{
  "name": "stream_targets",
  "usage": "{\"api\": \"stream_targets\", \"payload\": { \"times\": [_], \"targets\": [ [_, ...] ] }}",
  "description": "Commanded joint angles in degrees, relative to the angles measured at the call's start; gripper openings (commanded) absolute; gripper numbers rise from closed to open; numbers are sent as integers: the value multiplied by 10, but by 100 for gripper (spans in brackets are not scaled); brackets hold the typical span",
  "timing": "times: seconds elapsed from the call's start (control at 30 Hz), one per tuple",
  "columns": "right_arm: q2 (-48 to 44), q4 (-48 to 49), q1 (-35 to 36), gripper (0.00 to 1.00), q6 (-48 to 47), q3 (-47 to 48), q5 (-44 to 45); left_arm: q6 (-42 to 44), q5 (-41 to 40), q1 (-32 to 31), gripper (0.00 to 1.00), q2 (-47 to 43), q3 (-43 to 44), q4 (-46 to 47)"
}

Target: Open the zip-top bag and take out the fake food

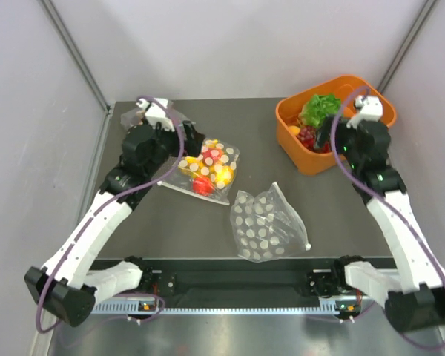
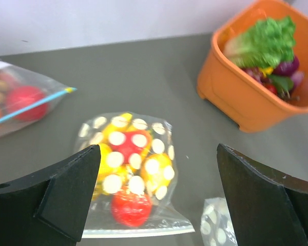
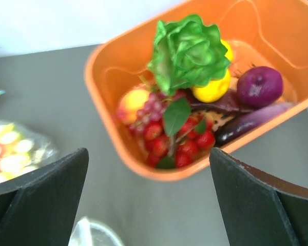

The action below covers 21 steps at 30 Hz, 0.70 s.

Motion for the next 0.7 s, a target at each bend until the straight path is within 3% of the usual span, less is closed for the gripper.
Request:
{"api": "stream_targets", "payload": {
  "times": [0.0,0.13,0.3,0.67],
  "targets": [
    [-119,22,-6,100,36,-75,-46,-22,3,43,99,-49,-14,17],
    [-224,-14,-6,100,56,-127,-70,-36,0,83,99,-62,-14,-2],
    [-316,-65,-6,100,56,-133,-73,-22,-2,84,99,-87,-18,5],
    [-342,-105,-6,100,46,-111,-64,-20,-73,84,99,-114,-26,11]
  ]
}}
